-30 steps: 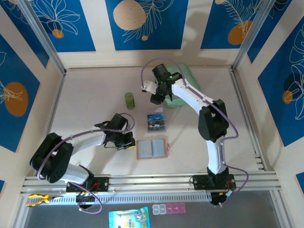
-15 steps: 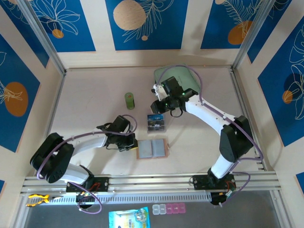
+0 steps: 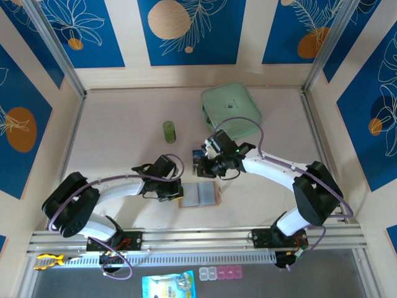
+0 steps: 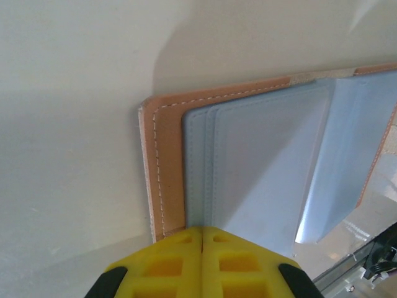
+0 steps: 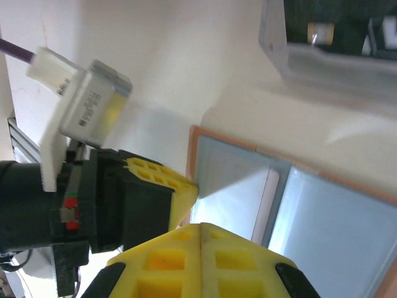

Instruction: Take the credit cards out of the card holder

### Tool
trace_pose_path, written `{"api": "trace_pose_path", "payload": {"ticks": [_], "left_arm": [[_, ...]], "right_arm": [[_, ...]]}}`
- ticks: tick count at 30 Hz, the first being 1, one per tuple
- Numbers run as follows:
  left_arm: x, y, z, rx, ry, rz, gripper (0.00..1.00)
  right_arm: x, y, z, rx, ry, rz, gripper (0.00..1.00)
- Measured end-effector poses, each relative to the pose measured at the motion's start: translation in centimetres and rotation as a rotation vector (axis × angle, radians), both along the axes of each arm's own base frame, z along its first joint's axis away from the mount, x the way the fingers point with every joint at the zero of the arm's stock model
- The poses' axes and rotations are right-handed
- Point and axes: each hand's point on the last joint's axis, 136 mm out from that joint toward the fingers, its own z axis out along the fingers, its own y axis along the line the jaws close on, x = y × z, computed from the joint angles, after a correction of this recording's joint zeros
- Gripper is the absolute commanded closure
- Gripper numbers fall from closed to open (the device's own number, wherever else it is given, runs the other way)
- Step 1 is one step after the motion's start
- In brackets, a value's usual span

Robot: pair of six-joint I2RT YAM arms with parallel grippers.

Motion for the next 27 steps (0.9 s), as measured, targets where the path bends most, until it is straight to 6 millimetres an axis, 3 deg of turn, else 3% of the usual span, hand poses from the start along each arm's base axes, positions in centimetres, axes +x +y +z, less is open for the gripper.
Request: {"api": "trace_pose_path", "payload": {"ticks": [9,20,27], "left_arm": [[-0.2,0.3,-0.2,0.026,-0.014,0.004,0.98],[-0.1,0.8,0.9,0.023,-0.043,0.028,0.98],[-1.2,1.7,-0.3,0.052,-0.007,0.033,0.99]], "right_arm": [[-2.7,1.7,-1.0,0.003,0.069,0.007,0.85],[-3.9,2.8,-2.8,-0.014,0.118,0.013,0.85],[-4.0,2.8,-3.3,-0.022,0.138,0.002,0.81]]}}
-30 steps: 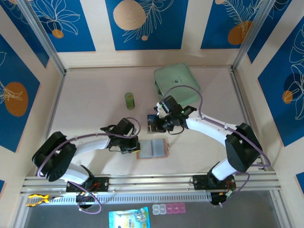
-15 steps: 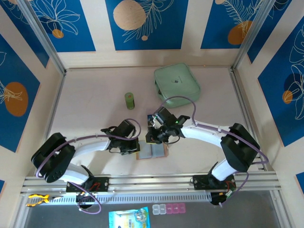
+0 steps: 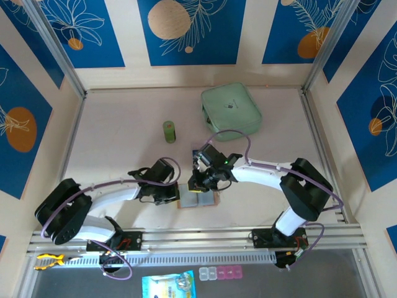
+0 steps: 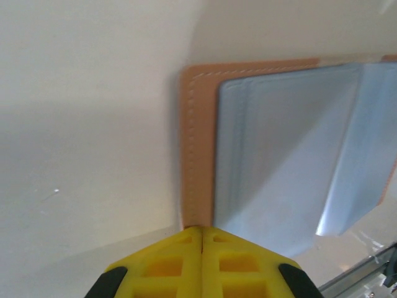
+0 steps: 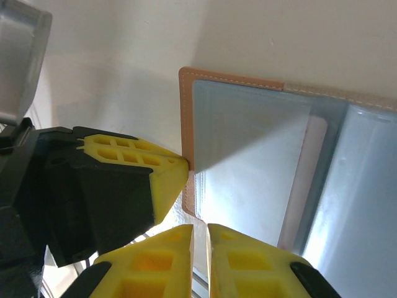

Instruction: Take the credit cards out of the card holder

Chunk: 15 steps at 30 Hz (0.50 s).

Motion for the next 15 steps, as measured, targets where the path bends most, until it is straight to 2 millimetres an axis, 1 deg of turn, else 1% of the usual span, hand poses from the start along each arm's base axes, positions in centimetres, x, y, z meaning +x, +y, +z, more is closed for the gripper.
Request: {"api": "trace_pose_path", "payload": {"ticks": [6,15], "left_arm": [[-0.1,0.0,-0.3,0.006,0.007,-0.001,0.99],[0.0,0.0,-0.3,0.006,0.005,-0.002,0.99]], "right_arm": [[-0.2,0.4,-1.1,-0.004,0.034,-0.001,0.74],[-0.5,1.0,-2.5,-0.005,0.071,0.011,0.69]]}}
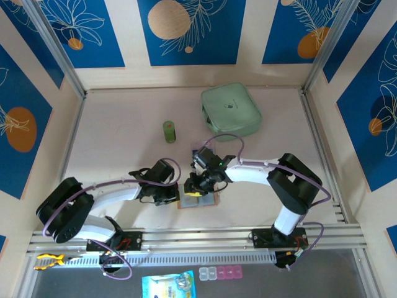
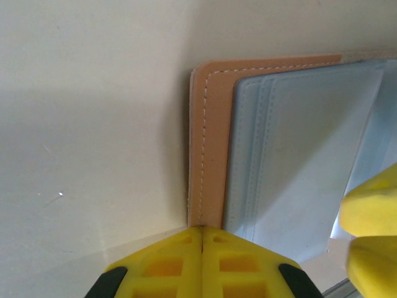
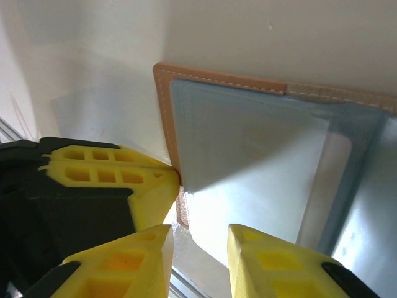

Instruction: Take the credit cards out of the card holder

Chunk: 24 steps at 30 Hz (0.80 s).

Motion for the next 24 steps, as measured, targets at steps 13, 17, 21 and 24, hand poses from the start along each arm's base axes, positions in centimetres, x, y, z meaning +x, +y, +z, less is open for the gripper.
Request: {"api": "trace_pose_path", "payload": {"ticks": [13,17,21,24], "left_arm": [[0.0,0.0,0.0,0.009,0.003,-0.001,0.98],[0.0,0.0,0.0,0.01,0.004,-0.001,0.98],[0.0,0.0,0.0,0.011,0.004,-0.001,0.98],[0.1,0.1,0.0,0.013,0.003,0.0,0.98]], "right_arm": [[-0.2,-1.5,-1.4,-0.094,-0.001,-0.011,0.68],[-0.1,-1.8,-1.3,-0.104,-0.013,-0.015,0.68],[-0.1,-2.2,-1.1,-0.111,-0.026,-0.021,0.68],[-0.1,-2.8,-1.4,-0.12,-0.027,-0.031,0.68]]}}
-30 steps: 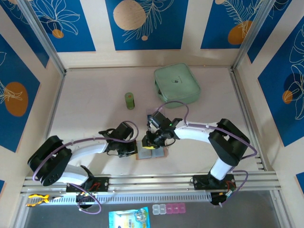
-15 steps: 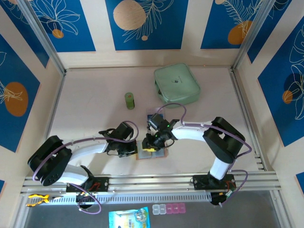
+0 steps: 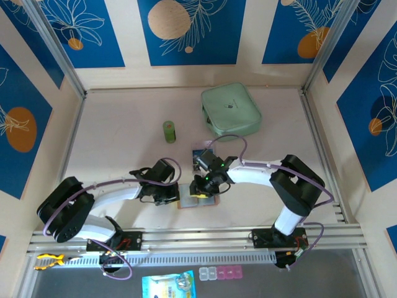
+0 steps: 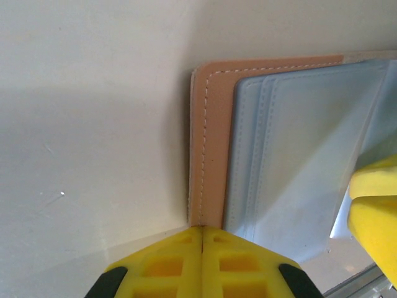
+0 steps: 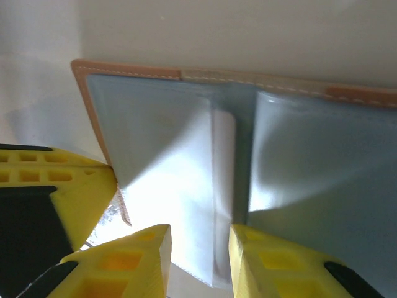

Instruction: Take the credit cards out of the card holder

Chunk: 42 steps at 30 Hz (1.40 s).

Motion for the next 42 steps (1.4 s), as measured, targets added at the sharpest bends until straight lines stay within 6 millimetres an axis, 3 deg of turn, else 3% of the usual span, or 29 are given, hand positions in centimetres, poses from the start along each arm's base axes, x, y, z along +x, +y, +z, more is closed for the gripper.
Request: {"api": "trace_pose_path", "payload": {"ticks": [9,16,20,28,42], "left_arm": [[0.2,0.3,0.0,0.028,0.001,0.007,0.98],[0.4,0.1,0.0,0.034,0.0,-0.007,0.98],[0.4,0.2,0.0,0.04,-0.003,-0.015,0.98],[0.4,0.3,0.0,0.043,-0.002,-0.013,0.98],[0.4,0.6,0.3,0.064,0.0,-0.023,0.97]], "right_arm": [[0.3,-0.7,-0.2,0.001,0.001,-0.014,0.71],[0.7,1.1,1.3,0.112,-0.013,0.01,0.72],[0.8,1.7,0.9,0.126,0.001,0.019,0.72],[0.5,0.8,-0.2,0.073,0.029,0.008,0.72],[1.1,-0.1,-0.3,0.066,0.021,-0.011,0.72]]}}
